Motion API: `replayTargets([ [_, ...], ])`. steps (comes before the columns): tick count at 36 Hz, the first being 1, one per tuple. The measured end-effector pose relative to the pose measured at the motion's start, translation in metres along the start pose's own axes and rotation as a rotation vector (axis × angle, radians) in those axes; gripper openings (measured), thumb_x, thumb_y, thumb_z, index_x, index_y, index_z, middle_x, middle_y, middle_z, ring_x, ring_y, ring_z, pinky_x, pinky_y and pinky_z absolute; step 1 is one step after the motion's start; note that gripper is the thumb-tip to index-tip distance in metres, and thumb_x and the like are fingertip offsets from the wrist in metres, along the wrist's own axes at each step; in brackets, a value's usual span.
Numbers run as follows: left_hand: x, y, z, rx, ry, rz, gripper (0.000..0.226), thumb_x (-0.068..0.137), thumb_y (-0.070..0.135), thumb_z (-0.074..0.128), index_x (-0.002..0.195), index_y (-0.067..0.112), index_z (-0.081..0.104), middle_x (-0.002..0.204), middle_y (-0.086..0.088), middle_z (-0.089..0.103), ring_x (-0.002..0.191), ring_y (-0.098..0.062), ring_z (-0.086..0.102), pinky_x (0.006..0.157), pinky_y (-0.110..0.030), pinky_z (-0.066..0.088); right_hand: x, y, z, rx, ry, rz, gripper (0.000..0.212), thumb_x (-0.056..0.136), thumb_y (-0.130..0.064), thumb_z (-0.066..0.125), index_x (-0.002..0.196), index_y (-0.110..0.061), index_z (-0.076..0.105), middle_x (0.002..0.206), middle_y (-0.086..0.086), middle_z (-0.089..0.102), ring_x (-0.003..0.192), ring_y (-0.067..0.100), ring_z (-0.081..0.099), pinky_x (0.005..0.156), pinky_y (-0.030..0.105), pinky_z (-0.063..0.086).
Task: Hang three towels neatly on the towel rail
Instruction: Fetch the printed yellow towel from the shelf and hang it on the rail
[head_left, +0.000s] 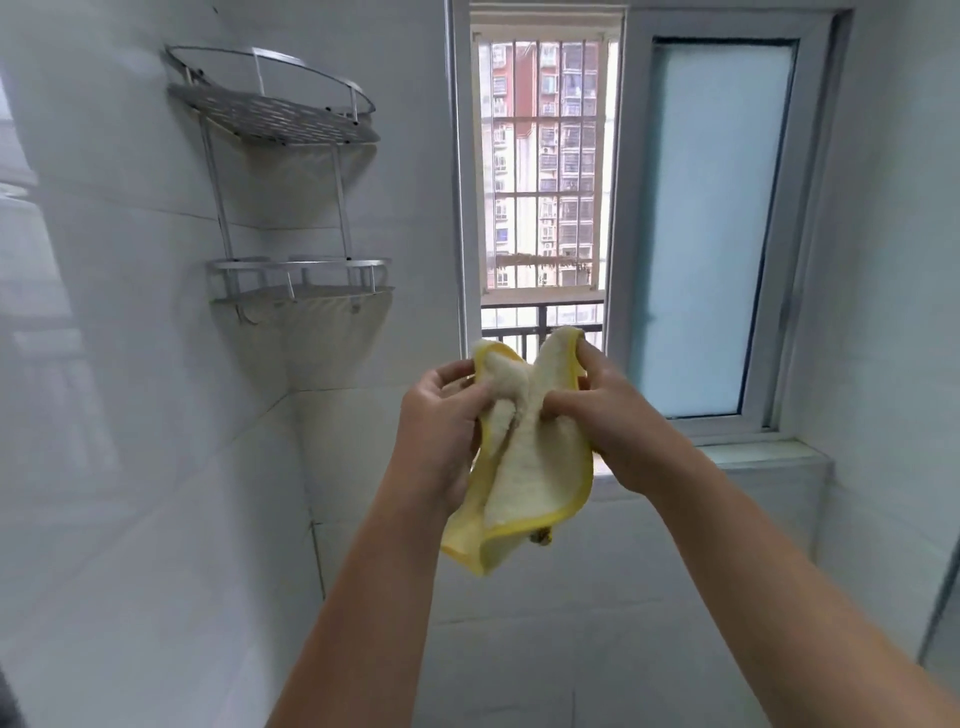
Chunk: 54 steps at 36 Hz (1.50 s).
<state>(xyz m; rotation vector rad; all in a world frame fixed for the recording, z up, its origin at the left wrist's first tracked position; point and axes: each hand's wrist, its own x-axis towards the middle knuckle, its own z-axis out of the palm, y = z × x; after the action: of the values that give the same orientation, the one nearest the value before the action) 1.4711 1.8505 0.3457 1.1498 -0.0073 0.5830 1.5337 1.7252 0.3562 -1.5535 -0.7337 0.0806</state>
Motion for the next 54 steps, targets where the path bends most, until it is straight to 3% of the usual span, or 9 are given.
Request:
replayTargets([
  [12,-0.059,0.005,0.032,-0.099,0.165,0.033,0.012,0.083,-0.003,0.058,0.085,0.009,0.057,0.067,-0.008,0.064,0.049,-0.013,0.065,0.044,-0.022,0.051,-0.070,-0.015,-0.025,-0.215,0.134,-0.040,0.042,0.081,-0.009,0.055,0.122,-0.016,0.051,0.101,0.000,0.059,0.090,0.018,0.059,0.074,0.032,0.054],
  [17,-0.087,0.004,0.047,0.089,0.006,0.017,0.012,0.084,0.009,0.061,0.093,0.016,0.061,0.063,0.004,0.068,0.049,-0.007,0.063,0.042,-0.019,0.047,-0.094,-0.019,-0.029,-0.180,0.114,-0.062,0.021,0.079,-0.007,0.057,0.088,-0.026,0.054,0.087,-0.004,0.060,0.080,0.011,0.060,0.071,0.029,0.054],
  [20,-0.103,0.004,0.054,0.200,-0.161,0.003,0.021,0.086,0.005,0.056,0.096,0.022,0.062,0.084,0.010,0.073,0.065,-0.006,0.066,0.052,-0.020,0.049,-0.105,-0.022,-0.032,-0.137,0.136,-0.082,0.015,0.079,-0.014,0.061,0.083,-0.027,0.054,0.086,-0.003,0.062,0.081,0.014,0.062,0.070,0.030,0.053],
  [25,-0.118,0.007,0.064,0.275,-0.300,0.012,0.034,0.085,-0.004,0.051,0.107,0.019,0.062,0.099,0.006,0.072,0.075,-0.005,0.066,0.060,-0.019,0.048,-0.118,-0.025,-0.041,-0.081,0.208,-0.059,0.018,0.084,-0.024,0.057,0.102,-0.021,0.055,0.090,-0.009,0.060,0.082,0.003,0.057,0.064,0.019,0.045],
  [32,-0.131,0.007,0.071,0.364,-0.340,0.067,0.044,0.087,-0.005,0.045,0.116,0.025,0.058,0.106,0.010,0.065,0.078,0.007,0.063,0.058,-0.008,0.047,-0.131,-0.037,-0.047,-0.065,0.198,-0.038,0.025,0.087,-0.015,0.044,0.108,-0.018,0.057,0.104,0.011,0.063,0.095,0.028,0.062,0.082,0.044,0.052],
  [38,-0.132,0.004,0.073,0.572,-0.315,0.144,0.054,0.082,-0.006,0.052,0.123,0.029,0.050,0.120,0.002,0.059,0.102,-0.025,0.059,0.086,-0.040,0.054,-0.135,-0.039,-0.051,-0.053,0.157,-0.110,0.029,0.087,-0.006,0.044,0.109,-0.022,0.054,0.097,0.024,0.063,0.078,0.025,0.059,0.077,0.044,0.051],
  [42,-0.128,0.005,0.075,0.428,-0.244,0.081,0.043,0.083,-0.004,0.057,0.122,0.016,0.055,0.114,-0.006,0.063,0.092,-0.021,0.066,0.075,-0.034,0.057,-0.135,-0.037,-0.053,-0.113,0.082,-0.174,0.038,0.085,-0.006,0.050,0.101,-0.039,0.051,0.094,0.000,0.065,0.083,0.014,0.064,0.075,0.032,0.052],
  [51,-0.113,0.016,0.076,0.051,-0.004,-0.136,0.033,0.080,-0.013,0.047,0.106,0.003,0.060,0.061,-0.010,0.065,0.043,-0.013,0.062,0.041,-0.020,0.051,-0.130,-0.037,-0.055,-0.268,-0.005,-0.197,0.042,0.078,0.001,0.044,0.093,-0.034,0.062,0.091,0.014,0.065,0.075,0.018,0.056,0.063,0.026,0.045],
  [54,-0.107,0.016,0.076,0.013,0.027,-0.161,0.032,0.082,-0.011,0.048,0.110,0.002,0.056,0.072,-0.015,0.060,0.041,-0.013,0.061,0.040,-0.019,0.050,-0.127,-0.036,-0.051,-0.283,-0.042,-0.204,0.044,0.078,0.000,0.045,0.091,-0.039,0.062,0.089,0.019,0.064,0.073,0.024,0.056,0.062,0.032,0.046],
])
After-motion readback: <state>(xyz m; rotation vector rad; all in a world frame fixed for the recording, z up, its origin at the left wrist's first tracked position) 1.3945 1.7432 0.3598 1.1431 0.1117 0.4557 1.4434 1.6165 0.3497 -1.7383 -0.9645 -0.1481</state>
